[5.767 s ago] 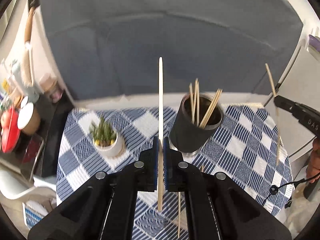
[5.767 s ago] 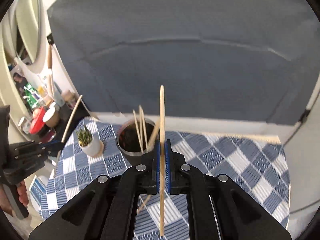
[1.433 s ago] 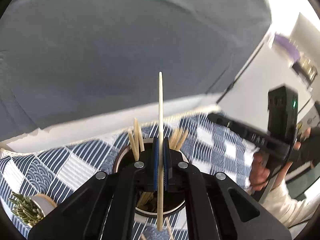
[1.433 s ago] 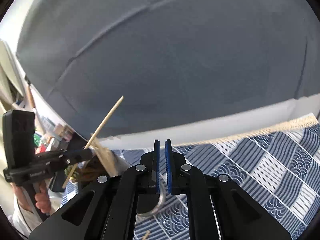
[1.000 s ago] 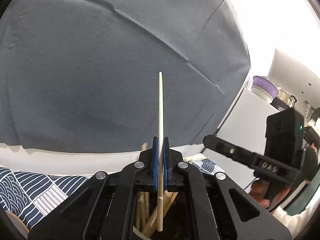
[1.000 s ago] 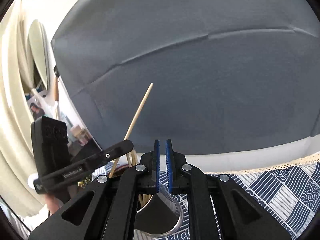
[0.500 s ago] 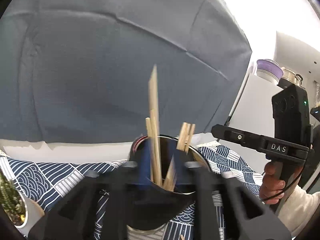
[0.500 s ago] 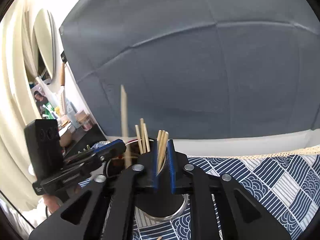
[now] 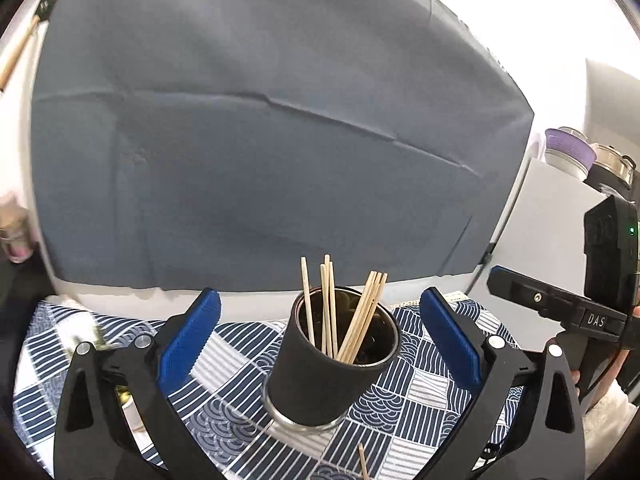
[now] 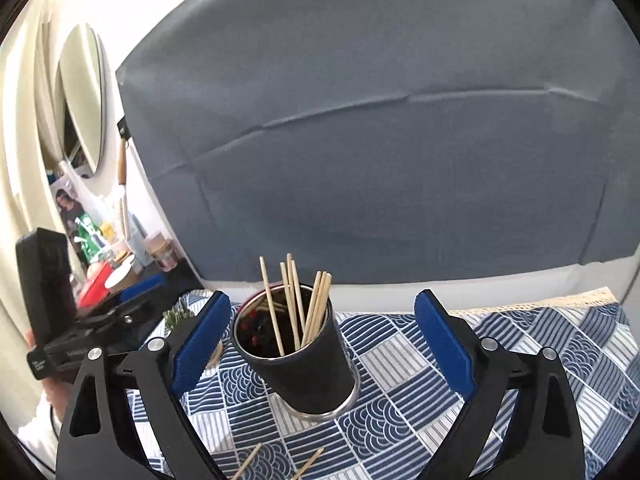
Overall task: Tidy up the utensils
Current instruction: 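Raise both open tools away from the black cup, then lower both open tools toward the last loose sticks on the cloth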
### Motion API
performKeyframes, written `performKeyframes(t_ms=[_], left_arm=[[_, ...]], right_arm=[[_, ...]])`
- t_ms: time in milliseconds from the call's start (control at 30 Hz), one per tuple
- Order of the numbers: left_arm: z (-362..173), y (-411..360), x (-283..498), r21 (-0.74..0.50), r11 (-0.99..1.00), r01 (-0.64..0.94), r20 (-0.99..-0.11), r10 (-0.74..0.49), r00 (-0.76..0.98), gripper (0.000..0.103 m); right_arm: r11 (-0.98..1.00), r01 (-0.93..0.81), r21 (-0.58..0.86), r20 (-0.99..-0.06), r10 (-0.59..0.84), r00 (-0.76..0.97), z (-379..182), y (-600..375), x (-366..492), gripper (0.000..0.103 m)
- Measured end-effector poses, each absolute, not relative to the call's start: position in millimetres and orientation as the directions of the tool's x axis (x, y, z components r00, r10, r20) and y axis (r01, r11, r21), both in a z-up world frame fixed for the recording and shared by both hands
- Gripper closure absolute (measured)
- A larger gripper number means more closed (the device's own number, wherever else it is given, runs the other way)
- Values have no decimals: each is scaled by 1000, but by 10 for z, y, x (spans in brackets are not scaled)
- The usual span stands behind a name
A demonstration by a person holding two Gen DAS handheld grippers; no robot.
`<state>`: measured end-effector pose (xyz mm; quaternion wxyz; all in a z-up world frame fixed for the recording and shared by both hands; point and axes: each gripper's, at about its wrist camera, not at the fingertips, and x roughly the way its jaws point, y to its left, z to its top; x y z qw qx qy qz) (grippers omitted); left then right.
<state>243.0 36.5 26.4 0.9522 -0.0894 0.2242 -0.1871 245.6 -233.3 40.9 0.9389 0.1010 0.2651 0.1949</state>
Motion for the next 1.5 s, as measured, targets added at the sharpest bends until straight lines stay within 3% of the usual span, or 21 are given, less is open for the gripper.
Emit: performKeyframes(t_ms=[300,433,767,1133,1500], left_arm=[[800,416,1802,-163,963,214,-385,-262,885,6],[930,381,1554,-162,964,213,-392,-261,882,6],[869,287,1129,-132,971,200,-429,-238,871,6],[491,459,1221,-109,971,214,-551,-238,800,6],[-265,577,1471,-121,937,329,-690,-318,650,6]], right_arm=[[913,-277,299,-366,378,850,995,-2409,1958,8],[873,-355,334,-371,468,802,1156,-2395,1747,8],[897,-347,276,-387,434,814,1099,-2303,1289,8],[923,-279,265,-560,383,735,549,-2028,1275,8],[956,-135,260,-746,288,601,-533,-1666,1215,8]])
